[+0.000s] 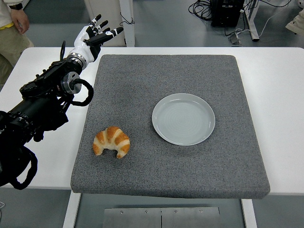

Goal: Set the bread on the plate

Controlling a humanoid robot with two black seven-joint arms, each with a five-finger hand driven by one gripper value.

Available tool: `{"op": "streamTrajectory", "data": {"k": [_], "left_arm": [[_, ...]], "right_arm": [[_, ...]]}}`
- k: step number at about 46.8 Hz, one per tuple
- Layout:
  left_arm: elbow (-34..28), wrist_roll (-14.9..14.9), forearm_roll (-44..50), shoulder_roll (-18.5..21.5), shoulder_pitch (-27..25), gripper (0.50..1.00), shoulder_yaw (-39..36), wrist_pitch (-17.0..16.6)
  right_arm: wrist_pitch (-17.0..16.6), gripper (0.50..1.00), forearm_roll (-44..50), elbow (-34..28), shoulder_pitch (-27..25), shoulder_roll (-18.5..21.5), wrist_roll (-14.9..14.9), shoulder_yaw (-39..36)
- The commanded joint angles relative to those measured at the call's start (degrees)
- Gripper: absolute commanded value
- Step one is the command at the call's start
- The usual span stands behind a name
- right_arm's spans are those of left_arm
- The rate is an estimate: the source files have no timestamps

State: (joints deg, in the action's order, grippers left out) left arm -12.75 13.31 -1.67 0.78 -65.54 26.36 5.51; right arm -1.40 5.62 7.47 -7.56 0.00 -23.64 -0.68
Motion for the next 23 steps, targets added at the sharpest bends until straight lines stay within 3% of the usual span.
{"op": "streamTrajectory", "data": {"k": [1, 23], "left_arm": [[0.00, 0.05, 0.00, -0.08, -0.02, 0.978, 0.01, 0.03], [-0.17, 0.22, 0.18, -0.69, 0.15, 0.978, 0.18, 0.03]], "right_arm": [[-0.01, 1.000, 0.00, 0.00, 0.00, 0.00, -0.01, -0.02], [-0.01, 1.000, 0.00, 0.00, 0.00, 0.00, -0.01, -0.02]]}}
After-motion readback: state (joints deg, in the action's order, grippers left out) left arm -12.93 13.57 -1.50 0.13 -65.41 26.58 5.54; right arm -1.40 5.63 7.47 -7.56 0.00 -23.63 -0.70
